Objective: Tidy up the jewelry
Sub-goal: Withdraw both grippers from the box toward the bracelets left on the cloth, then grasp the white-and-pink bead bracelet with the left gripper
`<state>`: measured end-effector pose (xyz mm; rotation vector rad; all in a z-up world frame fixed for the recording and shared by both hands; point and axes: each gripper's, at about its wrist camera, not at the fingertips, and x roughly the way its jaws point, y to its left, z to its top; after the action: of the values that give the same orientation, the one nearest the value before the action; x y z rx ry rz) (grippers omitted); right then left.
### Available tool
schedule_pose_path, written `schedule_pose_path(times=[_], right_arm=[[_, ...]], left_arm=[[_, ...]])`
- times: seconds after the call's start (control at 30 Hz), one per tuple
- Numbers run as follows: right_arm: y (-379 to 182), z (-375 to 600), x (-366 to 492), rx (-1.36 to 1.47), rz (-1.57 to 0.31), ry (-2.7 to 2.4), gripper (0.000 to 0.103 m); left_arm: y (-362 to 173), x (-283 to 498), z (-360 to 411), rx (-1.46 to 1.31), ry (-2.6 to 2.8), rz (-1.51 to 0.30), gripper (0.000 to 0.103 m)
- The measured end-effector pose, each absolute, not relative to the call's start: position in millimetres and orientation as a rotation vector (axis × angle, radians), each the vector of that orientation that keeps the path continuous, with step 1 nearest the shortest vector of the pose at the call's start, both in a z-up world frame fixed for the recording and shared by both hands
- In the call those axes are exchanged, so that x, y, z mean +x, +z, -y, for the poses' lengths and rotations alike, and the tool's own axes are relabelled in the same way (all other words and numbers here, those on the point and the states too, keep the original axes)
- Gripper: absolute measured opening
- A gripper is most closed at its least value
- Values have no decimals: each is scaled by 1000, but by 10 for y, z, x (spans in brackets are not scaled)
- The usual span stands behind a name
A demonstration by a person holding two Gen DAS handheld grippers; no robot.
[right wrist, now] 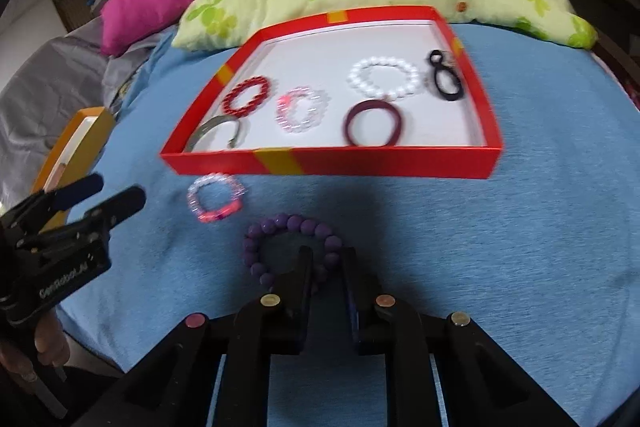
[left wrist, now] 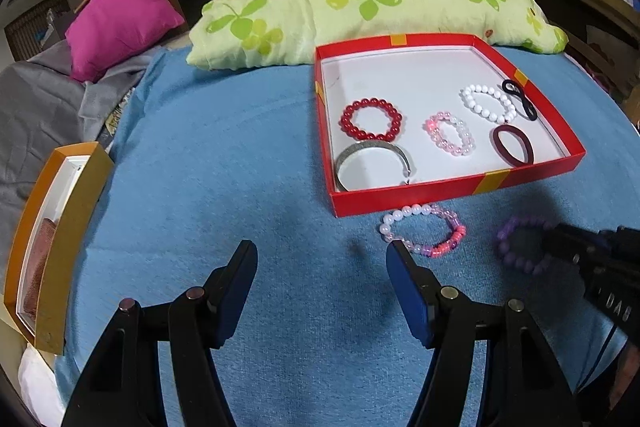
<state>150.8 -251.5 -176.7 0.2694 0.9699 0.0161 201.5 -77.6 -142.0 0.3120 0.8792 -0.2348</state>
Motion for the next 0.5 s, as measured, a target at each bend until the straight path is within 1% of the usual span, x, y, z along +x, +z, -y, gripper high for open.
schedule_pose_path(times=[0.17, 0.4, 0.5], right_arm=[[-1755, 2693, 1502, 305, -971, -33, 16], [-1785, 2768, 1509, 367, -995, -34, 16], [-1790, 2776, 1496, 372, -997, -34, 16]], left_arm=[[-1445, 2039, 819, 291, -257, -898, 68], [-1567, 2136, 939, 159, -364, -991, 68], [-1624, 2181, 1002, 144, -355, -1006, 68]])
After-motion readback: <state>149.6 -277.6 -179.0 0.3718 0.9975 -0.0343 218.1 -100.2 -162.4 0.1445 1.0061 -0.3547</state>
